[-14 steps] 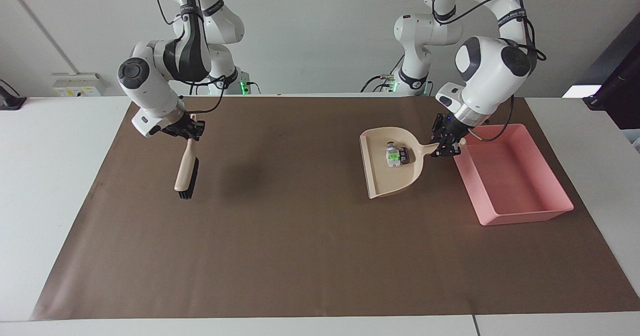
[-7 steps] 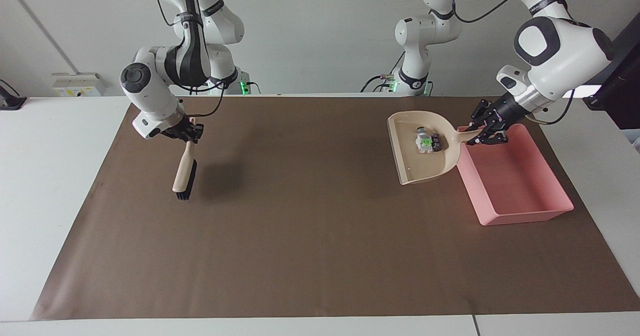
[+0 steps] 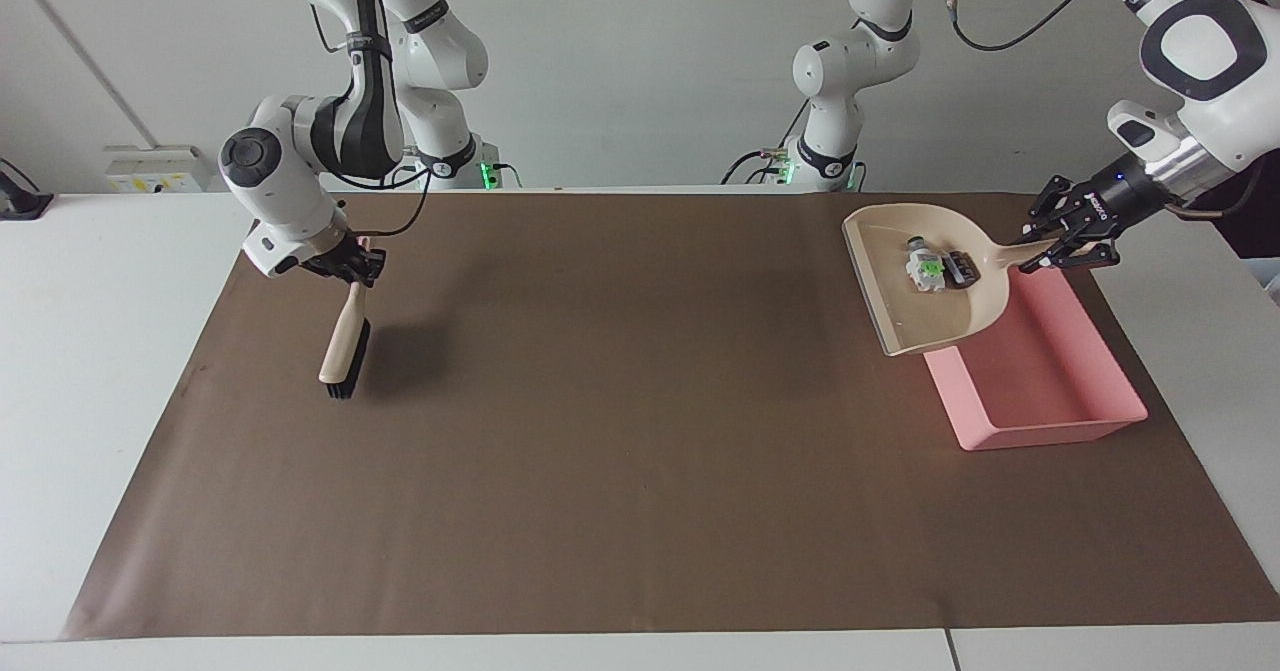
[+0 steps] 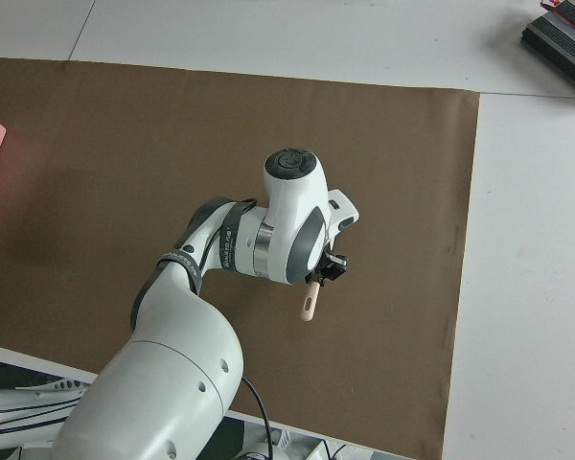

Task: Clean e-waste and dump in bin
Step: 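Tip the dustpan over the pink bin with the left gripper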

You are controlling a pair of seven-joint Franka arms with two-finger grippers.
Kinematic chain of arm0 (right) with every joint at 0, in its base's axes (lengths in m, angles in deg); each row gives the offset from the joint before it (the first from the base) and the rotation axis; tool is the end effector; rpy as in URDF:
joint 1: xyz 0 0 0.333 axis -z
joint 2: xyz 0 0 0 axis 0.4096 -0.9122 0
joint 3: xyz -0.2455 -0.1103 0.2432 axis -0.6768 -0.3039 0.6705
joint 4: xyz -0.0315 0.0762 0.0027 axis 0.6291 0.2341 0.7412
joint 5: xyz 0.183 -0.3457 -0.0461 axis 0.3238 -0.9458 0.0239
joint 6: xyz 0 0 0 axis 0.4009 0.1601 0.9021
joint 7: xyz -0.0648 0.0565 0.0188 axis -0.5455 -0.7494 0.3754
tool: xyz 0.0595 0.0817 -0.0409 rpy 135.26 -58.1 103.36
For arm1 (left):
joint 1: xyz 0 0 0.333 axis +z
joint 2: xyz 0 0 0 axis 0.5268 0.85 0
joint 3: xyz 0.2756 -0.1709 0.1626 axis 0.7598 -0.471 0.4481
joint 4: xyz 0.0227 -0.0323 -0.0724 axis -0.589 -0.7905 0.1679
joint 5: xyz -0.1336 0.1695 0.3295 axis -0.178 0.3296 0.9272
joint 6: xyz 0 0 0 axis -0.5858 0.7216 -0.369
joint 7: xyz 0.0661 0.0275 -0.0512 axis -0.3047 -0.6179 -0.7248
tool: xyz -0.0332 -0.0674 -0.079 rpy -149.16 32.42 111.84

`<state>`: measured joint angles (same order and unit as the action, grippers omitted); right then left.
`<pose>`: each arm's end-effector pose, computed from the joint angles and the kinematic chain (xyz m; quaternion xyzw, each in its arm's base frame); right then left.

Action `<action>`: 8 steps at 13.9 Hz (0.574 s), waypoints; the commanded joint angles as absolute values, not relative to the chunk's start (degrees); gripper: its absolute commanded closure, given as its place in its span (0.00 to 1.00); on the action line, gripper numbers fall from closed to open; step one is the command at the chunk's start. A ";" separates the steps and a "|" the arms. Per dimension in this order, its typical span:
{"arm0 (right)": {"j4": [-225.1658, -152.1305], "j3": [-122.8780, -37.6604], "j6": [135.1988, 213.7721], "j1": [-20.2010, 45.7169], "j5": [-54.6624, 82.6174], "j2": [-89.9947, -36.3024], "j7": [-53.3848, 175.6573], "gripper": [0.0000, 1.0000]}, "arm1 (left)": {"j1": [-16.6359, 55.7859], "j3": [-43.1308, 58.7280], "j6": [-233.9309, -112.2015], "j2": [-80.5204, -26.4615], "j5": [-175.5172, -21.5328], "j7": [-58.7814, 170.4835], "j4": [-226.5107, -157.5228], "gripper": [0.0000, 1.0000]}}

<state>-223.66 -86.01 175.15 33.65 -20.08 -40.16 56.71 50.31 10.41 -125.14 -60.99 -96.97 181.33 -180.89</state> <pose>0.4353 -0.0647 0.3888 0.9931 -0.0209 -0.1141 0.0153 0.5462 0.1328 0.5895 0.6916 -0.6874 0.1460 0.1667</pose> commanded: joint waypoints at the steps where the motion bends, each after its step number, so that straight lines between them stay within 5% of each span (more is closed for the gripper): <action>1: -224.47 -85.19 176.24 34.38 -20.74 -39.55 58.85 0.99 | 55.94 10.21 -122.22 -58.81 -98.35 185.62 -176.69 1.00; 8: -224.55 -85.18 176.33 33.94 -20.65 -40.34 59.64 0.93 | 59.57 14.34 -119.75 -55.03 -90.11 197.68 -168.95 1.00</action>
<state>-223.90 -85.36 175.23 33.46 -20.08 -40.38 57.87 59.84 13.99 -121.46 -56.80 -93.22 196.04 -172.17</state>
